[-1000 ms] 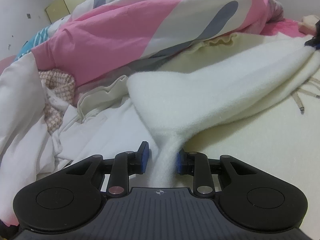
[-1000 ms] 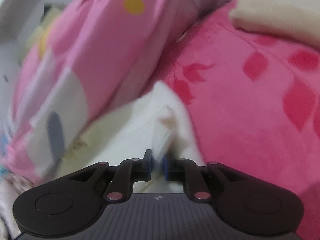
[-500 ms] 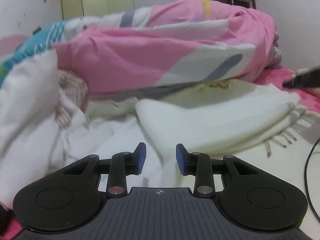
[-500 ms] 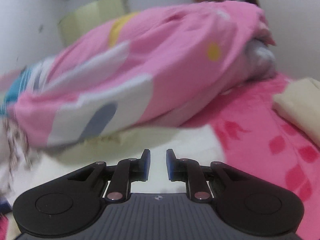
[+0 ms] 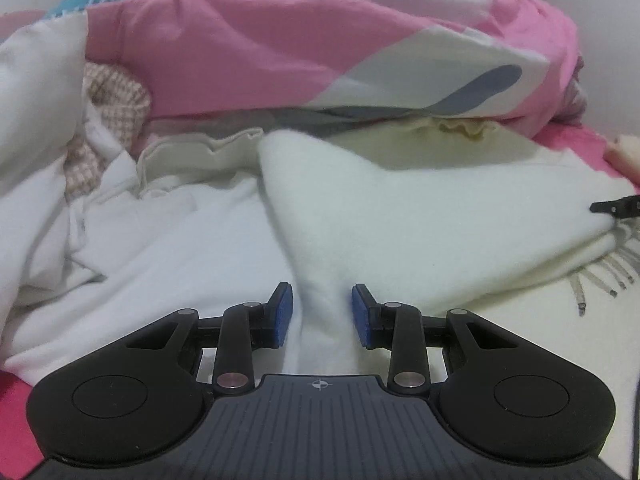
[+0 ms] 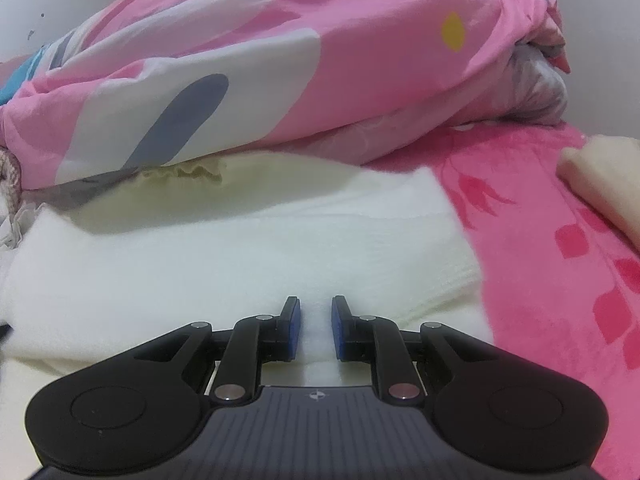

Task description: Fold clothes

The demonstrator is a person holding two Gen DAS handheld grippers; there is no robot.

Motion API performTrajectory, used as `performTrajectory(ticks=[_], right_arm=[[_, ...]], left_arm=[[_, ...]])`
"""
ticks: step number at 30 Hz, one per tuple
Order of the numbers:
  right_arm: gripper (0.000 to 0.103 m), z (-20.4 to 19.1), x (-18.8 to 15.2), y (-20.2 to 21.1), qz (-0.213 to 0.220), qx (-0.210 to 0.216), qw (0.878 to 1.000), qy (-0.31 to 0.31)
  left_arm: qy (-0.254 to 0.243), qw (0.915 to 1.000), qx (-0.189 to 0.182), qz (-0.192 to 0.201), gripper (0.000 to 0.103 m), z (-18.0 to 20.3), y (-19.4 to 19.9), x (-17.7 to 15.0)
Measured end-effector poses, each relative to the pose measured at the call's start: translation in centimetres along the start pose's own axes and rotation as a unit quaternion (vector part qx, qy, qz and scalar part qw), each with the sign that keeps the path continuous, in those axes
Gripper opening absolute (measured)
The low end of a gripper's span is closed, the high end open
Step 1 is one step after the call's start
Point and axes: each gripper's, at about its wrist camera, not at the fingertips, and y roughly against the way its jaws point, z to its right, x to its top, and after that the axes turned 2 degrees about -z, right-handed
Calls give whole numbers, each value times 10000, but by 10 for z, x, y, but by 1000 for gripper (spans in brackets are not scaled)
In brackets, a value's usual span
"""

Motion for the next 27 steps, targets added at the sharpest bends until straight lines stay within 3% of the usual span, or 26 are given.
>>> performTrajectory(ticks=[3,7,9,12,15,17,20,23,25,27], right_arm=[[18,-17,17,10,-145,-221,9996,132],[18,-56,35,34,353,536,9967,493],[17,-74,27,23,174,758,9940,765],[17,-82,-2,-11,-201,601,9917,1121],[18,-88,14,-6,-462,455,9937,913],[17,-106,32,7,-239,711,9919,1025],[17,-152,50,16,34,1458,9793,1406],[17,-196,50,-5,-18,1980,9633,1813],[16,-213,34,-45,-416,1651,9626,2108],[15,-207,19,-65,-360,1640,9637,2077]], left_arm=[[119,9999,-100,68,33,-4,1,-3],[396,9987,-305,126,34,-13,1,-7],[490,9979,-380,159,34,-16,1,-8],[640,9965,-502,181,35,-22,0,-10],[745,9953,-587,192,35,-26,0,-11],[770,9950,-602,194,35,-26,0,-11],[804,9946,-627,201,35,-27,0,-12],[896,9933,-706,201,35,-31,-1,-14],[972,9921,-777,186,36,-34,-2,-14],[1076,9902,-869,203,36,-38,-2,-15]])
